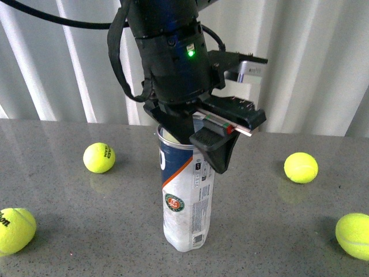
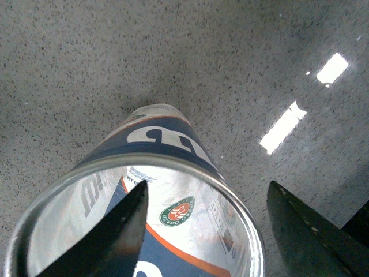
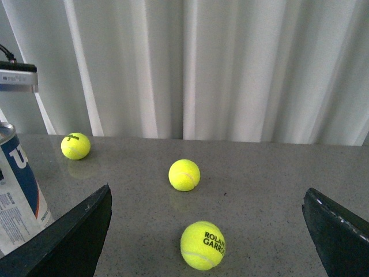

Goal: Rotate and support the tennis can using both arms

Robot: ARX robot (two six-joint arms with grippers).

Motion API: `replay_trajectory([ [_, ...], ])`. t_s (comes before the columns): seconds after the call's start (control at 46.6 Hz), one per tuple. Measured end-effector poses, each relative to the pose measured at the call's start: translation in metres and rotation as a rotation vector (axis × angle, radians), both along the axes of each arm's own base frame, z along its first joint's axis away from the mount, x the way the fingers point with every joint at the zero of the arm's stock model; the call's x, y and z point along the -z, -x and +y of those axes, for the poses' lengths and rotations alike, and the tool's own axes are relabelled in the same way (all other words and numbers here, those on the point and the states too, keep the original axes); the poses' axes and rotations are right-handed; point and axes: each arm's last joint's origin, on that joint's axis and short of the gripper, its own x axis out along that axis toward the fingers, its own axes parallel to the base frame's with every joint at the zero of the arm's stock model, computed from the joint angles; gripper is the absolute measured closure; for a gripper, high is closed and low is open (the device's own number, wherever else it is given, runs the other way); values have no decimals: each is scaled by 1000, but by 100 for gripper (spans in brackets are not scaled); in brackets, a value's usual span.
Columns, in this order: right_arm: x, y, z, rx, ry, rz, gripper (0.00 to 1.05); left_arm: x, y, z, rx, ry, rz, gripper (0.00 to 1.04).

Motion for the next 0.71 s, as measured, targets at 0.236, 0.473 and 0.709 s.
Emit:
replay_trajectory([
  [0.236, 0, 0, 0, 0, 0, 0, 7, -38, 3, 15, -86, 163, -25, 6],
  [0.473, 0, 0, 0, 0, 0, 0, 7, -73, 21, 71, -534, 510, -182, 7],
  [0.709, 0, 0, 0, 0, 0, 0, 7, -60, 35, 87, -825, 600, -498, 17],
])
